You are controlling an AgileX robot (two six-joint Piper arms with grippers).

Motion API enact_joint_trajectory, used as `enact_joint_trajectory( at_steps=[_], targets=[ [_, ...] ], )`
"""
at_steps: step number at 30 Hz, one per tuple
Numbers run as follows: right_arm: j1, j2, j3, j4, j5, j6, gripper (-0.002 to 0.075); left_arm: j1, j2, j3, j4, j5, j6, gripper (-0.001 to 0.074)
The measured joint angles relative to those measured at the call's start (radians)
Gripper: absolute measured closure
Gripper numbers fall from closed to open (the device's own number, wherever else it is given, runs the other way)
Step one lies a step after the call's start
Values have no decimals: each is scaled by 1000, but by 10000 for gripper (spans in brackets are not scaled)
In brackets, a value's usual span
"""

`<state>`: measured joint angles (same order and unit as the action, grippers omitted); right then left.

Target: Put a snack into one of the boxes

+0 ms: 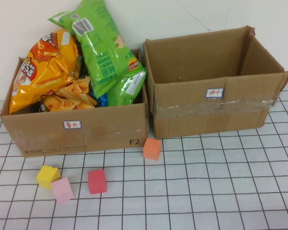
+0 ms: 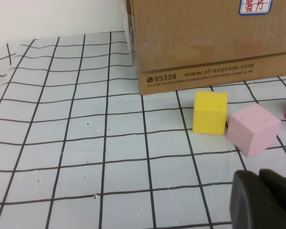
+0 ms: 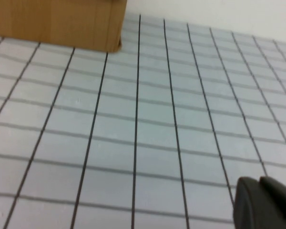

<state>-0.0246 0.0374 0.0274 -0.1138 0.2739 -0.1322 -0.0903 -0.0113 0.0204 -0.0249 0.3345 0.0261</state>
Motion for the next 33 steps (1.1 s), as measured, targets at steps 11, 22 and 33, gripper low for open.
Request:
enact_joint_trajectory(
  at_steps=[11,22,33],
  targets=[
    [0,-2,0,63,57,-20,727,0,0,0,2,1,0,736],
    [0,-2,0,114,60,-57,727,0,0,0,2,1,0,736],
    [0,-32,0,104,68,-2,727,0,0,0,2,1,0,736]
  ],
)
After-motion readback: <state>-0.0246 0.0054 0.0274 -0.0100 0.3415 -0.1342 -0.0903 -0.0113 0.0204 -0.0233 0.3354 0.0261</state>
